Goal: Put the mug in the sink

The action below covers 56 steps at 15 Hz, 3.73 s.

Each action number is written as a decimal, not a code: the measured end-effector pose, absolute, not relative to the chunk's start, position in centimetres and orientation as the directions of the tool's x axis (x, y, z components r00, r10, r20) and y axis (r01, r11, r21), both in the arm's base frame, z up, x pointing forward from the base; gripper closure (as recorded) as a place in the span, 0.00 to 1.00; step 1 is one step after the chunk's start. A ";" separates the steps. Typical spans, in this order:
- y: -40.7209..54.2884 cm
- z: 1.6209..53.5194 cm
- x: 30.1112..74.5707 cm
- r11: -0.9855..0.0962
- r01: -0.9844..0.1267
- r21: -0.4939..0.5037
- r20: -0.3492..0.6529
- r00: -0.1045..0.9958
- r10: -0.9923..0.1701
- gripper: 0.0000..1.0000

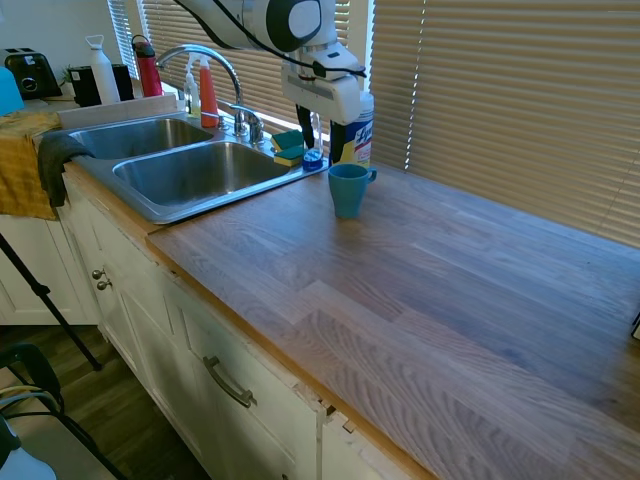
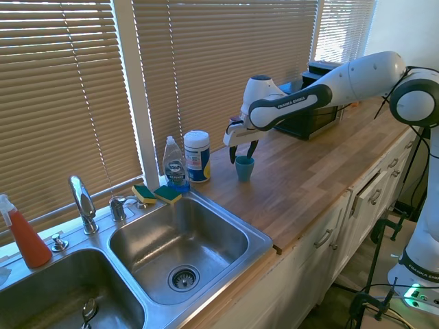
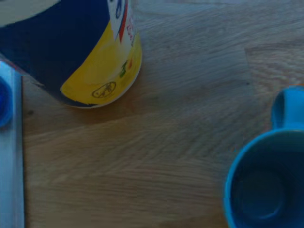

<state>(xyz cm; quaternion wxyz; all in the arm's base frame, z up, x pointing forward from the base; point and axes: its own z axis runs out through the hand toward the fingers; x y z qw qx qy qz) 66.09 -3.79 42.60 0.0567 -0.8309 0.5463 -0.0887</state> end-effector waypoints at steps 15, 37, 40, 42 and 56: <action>-4.3 36.3 69.7 -0.383 -0.919 -0.091 0.051 0.380 -0.924 1.00; 3.0 41.6 67.4 -0.489 -0.855 -0.175 0.055 0.487 -0.872 1.00; 9.6 45.3 64.8 -0.548 -0.809 -0.211 0.066 0.548 -0.834 1.00; 14.1 45.8 63.8 -0.585 -0.784 -0.208 0.081 0.582 -0.809 1.00; 35.2 36.2 66.4 -0.686 -0.721 -0.099 0.128 0.674 -0.727 1.00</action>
